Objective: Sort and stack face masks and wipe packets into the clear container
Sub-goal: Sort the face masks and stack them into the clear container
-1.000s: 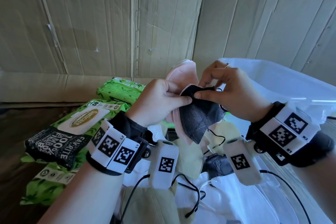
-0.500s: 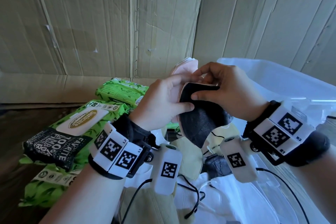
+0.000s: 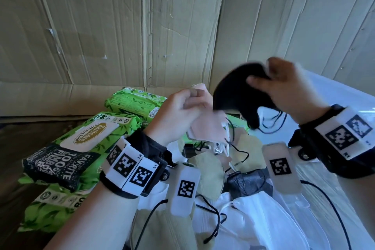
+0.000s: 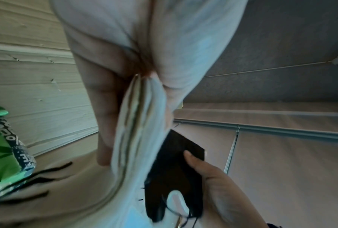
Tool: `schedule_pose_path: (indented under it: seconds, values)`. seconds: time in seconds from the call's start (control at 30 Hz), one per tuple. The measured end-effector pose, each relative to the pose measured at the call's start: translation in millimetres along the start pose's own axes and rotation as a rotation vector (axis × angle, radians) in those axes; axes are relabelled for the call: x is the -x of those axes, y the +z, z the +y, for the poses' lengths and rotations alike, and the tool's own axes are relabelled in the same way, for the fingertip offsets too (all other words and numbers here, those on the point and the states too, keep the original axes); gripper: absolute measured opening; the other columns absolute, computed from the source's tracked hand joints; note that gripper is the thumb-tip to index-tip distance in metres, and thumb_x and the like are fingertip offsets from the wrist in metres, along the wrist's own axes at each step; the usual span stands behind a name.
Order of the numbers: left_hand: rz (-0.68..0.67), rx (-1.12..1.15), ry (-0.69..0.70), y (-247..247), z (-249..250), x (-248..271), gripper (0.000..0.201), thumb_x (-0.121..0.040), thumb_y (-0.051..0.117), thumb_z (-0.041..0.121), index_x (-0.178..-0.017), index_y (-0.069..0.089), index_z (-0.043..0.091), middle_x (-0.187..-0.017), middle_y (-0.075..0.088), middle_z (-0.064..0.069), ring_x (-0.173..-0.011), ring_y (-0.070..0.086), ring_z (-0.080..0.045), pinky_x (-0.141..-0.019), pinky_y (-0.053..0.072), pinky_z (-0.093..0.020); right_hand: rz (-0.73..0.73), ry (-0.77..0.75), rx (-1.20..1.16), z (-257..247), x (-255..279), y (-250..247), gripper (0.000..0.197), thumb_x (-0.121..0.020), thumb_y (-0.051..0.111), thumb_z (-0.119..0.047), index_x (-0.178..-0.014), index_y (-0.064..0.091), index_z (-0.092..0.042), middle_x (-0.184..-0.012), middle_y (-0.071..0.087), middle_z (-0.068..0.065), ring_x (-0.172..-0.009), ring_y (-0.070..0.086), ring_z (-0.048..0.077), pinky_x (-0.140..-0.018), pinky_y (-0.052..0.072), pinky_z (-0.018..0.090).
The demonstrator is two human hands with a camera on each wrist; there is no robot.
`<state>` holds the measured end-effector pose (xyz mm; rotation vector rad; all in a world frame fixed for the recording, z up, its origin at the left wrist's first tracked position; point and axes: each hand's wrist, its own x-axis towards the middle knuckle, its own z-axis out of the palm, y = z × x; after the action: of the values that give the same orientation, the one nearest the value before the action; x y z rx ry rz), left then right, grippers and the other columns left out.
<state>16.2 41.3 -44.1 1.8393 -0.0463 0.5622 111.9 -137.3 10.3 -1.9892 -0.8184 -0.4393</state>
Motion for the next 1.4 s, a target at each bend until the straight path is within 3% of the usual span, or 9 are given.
schedule_pose_path:
  seconds: [0.1,0.27,0.3,0.33,0.43,0.6,0.87,1.23,1.4]
  values:
    - [0.052,0.101,-0.029,0.9,2.6,-0.9,0.026,-0.098,0.045,0.024,-0.084,0.067,0.027,-0.095,0.067,0.01,-0.087,0.059,0.003,-0.084,0.042,-0.017,0.111,-0.085,0.0,-6.6,4.6,5.4,0.024,-0.082,0.064,-0.024,-0.078,0.043,-0.015,-0.062,0.042,0.0,-0.057,0.038,0.019,-0.053,0.03,0.029]
    - [-0.109,0.289,-0.054,-2.6,6.3,-1.5,0.068,-0.088,0.039,0.06,-0.1,0.066,-0.001,-0.094,0.07,-0.013,-0.085,0.063,-0.017,-0.075,0.046,-0.027,-0.337,-0.306,0.064,-19.7,36.2,40.6,0.015,-0.073,0.061,-0.034,-0.075,0.046,-0.034,-0.093,0.064,-0.005,-0.086,0.056,0.004,-0.085,0.044,0.03]
    - [-0.123,0.255,-0.034,-3.2,7.2,-0.6,0.065,-0.086,0.045,0.056,-0.094,0.062,-0.007,-0.086,0.054,0.007,-0.076,0.056,-0.013,-0.067,0.041,-0.025,-0.367,-0.328,0.092,-20.6,38.6,42.7,0.015,-0.072,0.06,-0.038,-0.075,0.046,-0.037,-0.095,0.065,-0.005,-0.09,0.057,0.009,-0.087,0.043,0.041]
    - [-0.094,0.205,-0.01,-4.2,6.1,-0.9,0.054,-0.087,0.052,0.047,-0.086,0.06,-0.007,-0.108,0.055,-0.027,-0.071,0.052,-0.012,-0.063,0.038,-0.026,-0.399,-0.341,0.094,-22.6,39.8,41.6,0.013,-0.072,0.059,-0.043,-0.075,0.047,-0.04,-0.096,0.065,-0.007,-0.092,0.057,0.011,-0.087,0.043,0.045]
    - [0.043,0.167,-0.023,-7.1,3.0,-1.1,0.017,-0.088,0.055,0.01,-0.077,0.063,0.002,-0.071,0.057,-0.007,-0.063,0.044,-0.014,-0.056,0.032,-0.027,-0.515,-0.27,-0.111,-25.7,36.2,30.6,0.008,-0.077,0.061,-0.035,-0.081,0.063,-0.029,-0.097,0.069,-0.005,-0.09,0.063,0.014,-0.084,0.048,0.033]
    - [-0.02,0.064,0.099,-6.2,6.7,0.2,0.014,-0.085,0.052,0.007,-0.081,0.066,0.01,-0.071,0.061,0.009,-0.066,0.05,-0.004,-0.06,0.037,-0.02,-0.193,-0.161,-0.088,-11.8,16.4,25.4,0.023,-0.08,0.064,-0.023,-0.099,0.053,-0.028,-0.102,0.057,-0.003,-0.073,0.053,0.006,-0.061,0.038,0.008]
    - [-0.026,0.034,0.247,-4.3,12.0,3.7,0.034,-0.09,0.05,-0.007,-0.102,0.066,0.021,-0.095,0.066,0.019,-0.088,0.058,0.007,-0.077,0.042,-0.01,0.082,-0.219,-0.103,-14.0,22.8,37.8,0.031,-0.063,0.075,-0.03,-0.086,0.055,-0.035,-0.088,0.05,-0.003,-0.072,0.05,0.012,-0.064,0.034,0.013]
    - [0.021,0.088,0.339,-6.0,15.8,5.3,0.044,-0.08,0.053,-0.001,-0.105,0.052,0.035,-0.102,0.07,-0.001,-0.086,0.065,-0.012,-0.074,0.047,-0.026,0.183,-0.416,-0.11,-21.9,23.0,32.9,0.03,-0.066,0.077,-0.012,-0.082,0.065,-0.035,-0.079,0.052,-0.001,-0.065,0.047,0.002,-0.061,0.04,0.017]
    - [0.004,0.057,0.325,-6.9,14.9,4.3,0.038,-0.086,0.053,-0.009,-0.092,0.058,0.028,-0.084,0.066,0.021,-0.081,0.058,0.004,-0.075,0.043,-0.014,0.137,-0.389,-0.149,-23.3,25.8,31.2,0.023,-0.066,0.074,-0.012,-0.075,0.067,-0.032,-0.077,0.061,-0.013,-0.07,0.052,0.003,-0.064,0.041,0.02]
